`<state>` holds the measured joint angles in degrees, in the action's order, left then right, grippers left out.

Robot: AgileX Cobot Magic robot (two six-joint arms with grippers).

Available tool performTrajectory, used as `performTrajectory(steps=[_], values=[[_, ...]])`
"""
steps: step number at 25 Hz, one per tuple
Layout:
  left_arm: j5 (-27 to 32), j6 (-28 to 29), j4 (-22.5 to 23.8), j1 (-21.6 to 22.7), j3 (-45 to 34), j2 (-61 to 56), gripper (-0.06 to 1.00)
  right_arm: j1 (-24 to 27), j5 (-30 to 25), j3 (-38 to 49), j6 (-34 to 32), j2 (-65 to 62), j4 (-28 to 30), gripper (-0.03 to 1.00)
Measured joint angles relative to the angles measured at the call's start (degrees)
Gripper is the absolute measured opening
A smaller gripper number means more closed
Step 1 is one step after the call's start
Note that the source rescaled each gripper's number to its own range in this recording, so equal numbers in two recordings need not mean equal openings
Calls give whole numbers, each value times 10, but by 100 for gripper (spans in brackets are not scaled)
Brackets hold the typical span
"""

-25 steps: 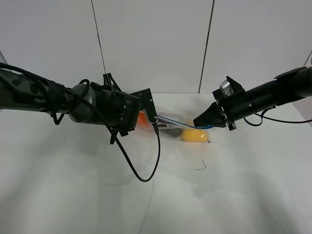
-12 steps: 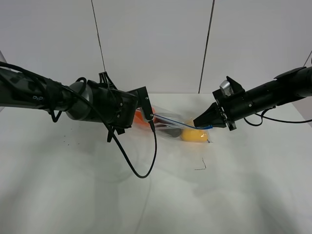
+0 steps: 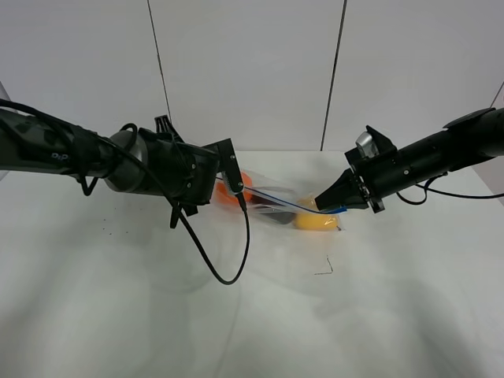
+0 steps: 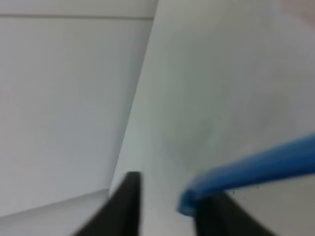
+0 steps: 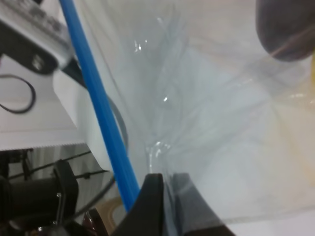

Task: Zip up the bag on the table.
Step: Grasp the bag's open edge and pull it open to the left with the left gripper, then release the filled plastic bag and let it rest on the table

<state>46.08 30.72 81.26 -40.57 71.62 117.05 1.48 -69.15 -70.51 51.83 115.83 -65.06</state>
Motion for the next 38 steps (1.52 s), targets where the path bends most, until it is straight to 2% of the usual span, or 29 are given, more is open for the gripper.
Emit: performTrajectory(steps=[3, 6, 10, 19, 25, 28, 33, 38], values=[[0, 0, 0, 0, 0, 0, 58, 0, 0, 0, 0, 0, 2, 0], [2, 1, 0, 0, 0, 0, 73, 0, 0, 0, 0, 0, 2, 0], [8, 1, 1, 0, 0, 0, 77, 0, 0, 0, 0, 0, 2, 0], [36, 9, -12, 0, 0, 0, 78, 0, 0, 0, 1, 0, 2, 0], [40, 26, -14, 0, 0, 0, 94, 0, 0, 0, 1, 0, 2, 0], [41, 28, -18, 0, 0, 0, 98, 0, 0, 0, 1, 0, 2, 0], [54, 21, -86, 1, 24, -19, 100, 0, -1, 0, 1, 0, 3, 0], [56, -73, -228, 31, 60, -56, 100, 0, -1, 0, 1, 0, 4, 0]])
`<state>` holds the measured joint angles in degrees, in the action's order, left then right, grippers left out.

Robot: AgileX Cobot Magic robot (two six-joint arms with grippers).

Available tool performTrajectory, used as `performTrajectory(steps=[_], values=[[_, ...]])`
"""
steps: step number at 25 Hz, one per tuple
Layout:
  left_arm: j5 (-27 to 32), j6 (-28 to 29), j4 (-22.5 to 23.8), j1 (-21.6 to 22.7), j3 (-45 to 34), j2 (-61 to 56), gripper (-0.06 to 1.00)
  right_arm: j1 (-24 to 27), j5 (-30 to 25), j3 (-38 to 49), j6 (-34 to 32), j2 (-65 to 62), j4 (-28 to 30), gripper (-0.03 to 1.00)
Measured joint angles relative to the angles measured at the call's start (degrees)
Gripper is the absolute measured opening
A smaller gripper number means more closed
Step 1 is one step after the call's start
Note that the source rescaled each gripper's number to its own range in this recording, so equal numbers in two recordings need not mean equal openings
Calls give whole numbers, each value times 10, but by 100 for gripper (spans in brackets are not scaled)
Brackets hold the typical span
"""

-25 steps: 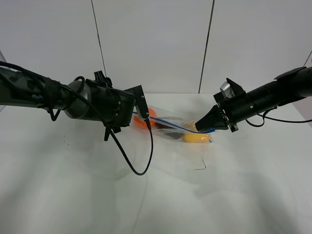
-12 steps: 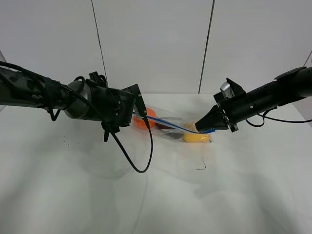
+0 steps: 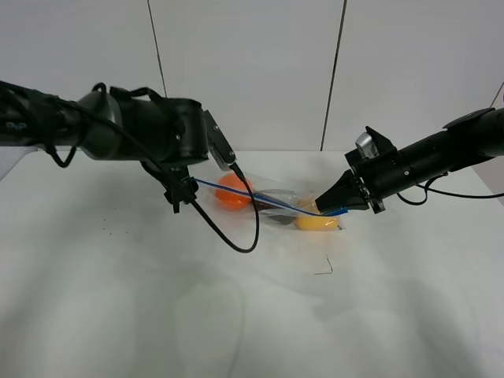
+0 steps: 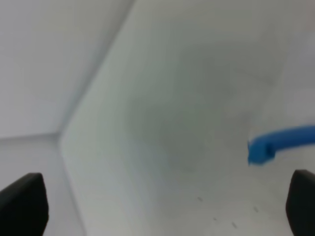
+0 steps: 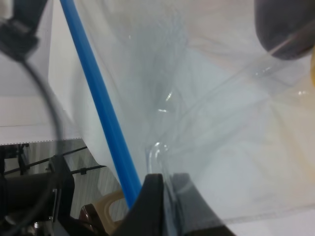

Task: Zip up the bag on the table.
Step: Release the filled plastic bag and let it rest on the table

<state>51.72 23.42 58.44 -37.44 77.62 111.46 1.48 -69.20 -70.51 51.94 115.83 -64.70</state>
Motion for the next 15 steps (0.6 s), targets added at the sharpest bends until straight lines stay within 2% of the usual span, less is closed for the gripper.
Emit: performTrajectory(steps=[4, 8, 11, 15], values=[[-1, -42, -109, 54, 15, -32, 100, 0, 0, 0, 0, 0, 0, 0], [5, -54, -180, 121, 16, -68, 100, 0, 0, 0, 0, 0, 0, 0], [24, -90, -234, 175, 17, -89, 100, 0, 0, 0, 0, 0, 0, 0], [56, -142, -329, 256, 17, -104, 100, 0, 0, 0, 1, 0, 0, 0]])
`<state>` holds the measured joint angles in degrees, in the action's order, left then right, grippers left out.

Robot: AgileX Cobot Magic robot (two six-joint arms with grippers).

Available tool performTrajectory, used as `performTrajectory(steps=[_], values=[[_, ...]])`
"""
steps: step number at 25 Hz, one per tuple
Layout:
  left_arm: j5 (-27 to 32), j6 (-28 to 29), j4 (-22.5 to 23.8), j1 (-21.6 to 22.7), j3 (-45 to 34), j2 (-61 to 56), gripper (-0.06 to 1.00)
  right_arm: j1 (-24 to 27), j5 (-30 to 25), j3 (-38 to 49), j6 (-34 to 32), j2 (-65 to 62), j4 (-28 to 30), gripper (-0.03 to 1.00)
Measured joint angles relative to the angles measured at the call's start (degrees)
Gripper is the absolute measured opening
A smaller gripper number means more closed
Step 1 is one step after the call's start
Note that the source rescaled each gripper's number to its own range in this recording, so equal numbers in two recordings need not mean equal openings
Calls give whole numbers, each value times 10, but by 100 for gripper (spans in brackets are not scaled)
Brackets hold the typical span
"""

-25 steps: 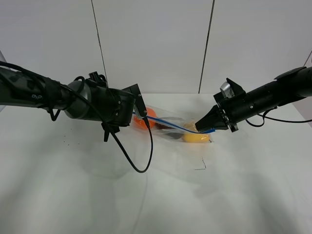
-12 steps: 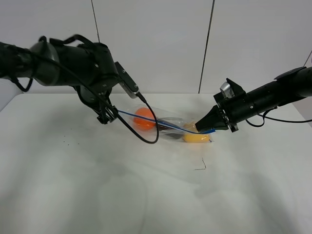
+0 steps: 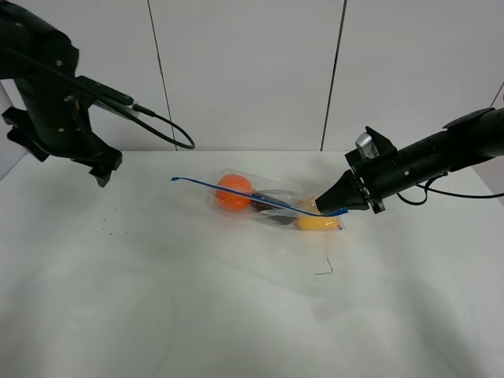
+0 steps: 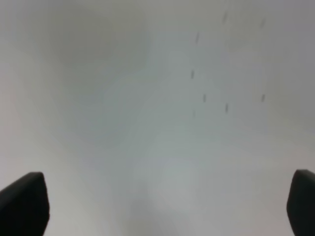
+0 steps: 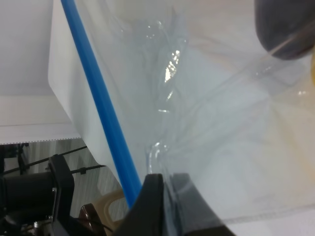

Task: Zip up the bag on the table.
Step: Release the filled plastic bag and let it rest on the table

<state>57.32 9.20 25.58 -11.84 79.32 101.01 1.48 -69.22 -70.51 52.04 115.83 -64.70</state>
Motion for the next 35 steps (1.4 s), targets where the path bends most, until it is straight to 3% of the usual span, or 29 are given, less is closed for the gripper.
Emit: performTrajectory(steps=[4, 7, 11, 24, 31, 35], values=[[27, -28, -71, 84, 0, -13, 100, 0, -1, 0, 4, 0, 1, 0], [45, -34, -82, 138, 0, -25, 100, 0, -1, 0, 6, 0, 3, 0], [46, -35, -83, 175, -1, -47, 100, 0, -1, 0, 6, 0, 10, 0], [-25, -36, -86, 178, -125, -166, 100, 0, -1, 0, 8, 0, 15, 0], [-55, -43, -108, 178, -192, -293, 100, 0, -1, 0, 8, 0, 15, 0], [-51, -82, -145, 178, -218, -356, 100, 0, -1, 0, 8, 0, 15, 0]])
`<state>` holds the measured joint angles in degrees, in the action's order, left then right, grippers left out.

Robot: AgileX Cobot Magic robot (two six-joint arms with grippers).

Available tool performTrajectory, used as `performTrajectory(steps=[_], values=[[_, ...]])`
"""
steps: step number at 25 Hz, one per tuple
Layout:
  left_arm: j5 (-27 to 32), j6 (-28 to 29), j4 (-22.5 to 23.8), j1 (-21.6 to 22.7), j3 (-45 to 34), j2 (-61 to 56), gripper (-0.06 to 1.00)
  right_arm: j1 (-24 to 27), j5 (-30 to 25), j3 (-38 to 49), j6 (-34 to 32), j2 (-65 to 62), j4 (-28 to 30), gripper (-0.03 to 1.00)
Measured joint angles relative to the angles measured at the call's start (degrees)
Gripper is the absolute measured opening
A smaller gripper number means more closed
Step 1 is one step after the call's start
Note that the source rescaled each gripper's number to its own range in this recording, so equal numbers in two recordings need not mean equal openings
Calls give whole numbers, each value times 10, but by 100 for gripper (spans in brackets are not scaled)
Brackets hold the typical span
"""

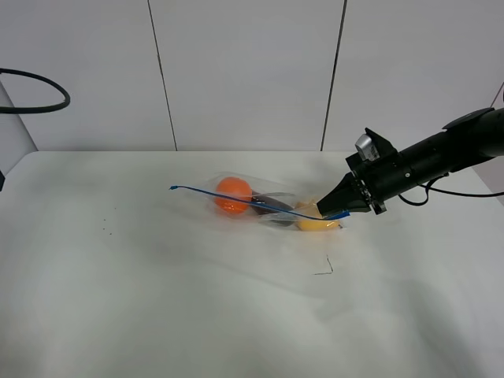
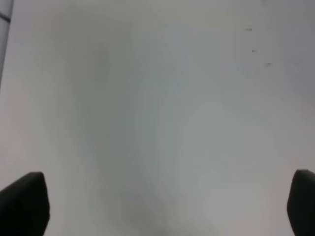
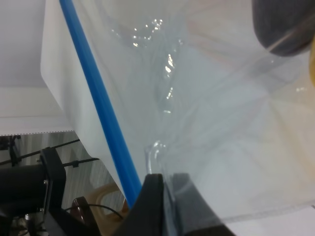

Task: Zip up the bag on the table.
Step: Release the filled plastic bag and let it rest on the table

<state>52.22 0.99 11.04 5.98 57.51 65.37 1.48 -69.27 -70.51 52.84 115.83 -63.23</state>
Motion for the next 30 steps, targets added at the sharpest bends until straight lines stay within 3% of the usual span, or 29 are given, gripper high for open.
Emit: performTrajectory(steps=[5, 9, 18, 30], values=[[4, -53, -60, 0, -59, -76, 100, 0, 0, 0, 0, 0, 0, 0], [4, -59, -84, 0, -108, -152, 100, 0, 0, 0, 0, 0, 0, 0], [-10, -62, -98, 0, -212, -333, 100, 0, 0, 0, 0, 0, -5, 0], [5, -81, -114, 0, -280, -537, 100, 0, 0, 0, 0, 0, -8, 0]])
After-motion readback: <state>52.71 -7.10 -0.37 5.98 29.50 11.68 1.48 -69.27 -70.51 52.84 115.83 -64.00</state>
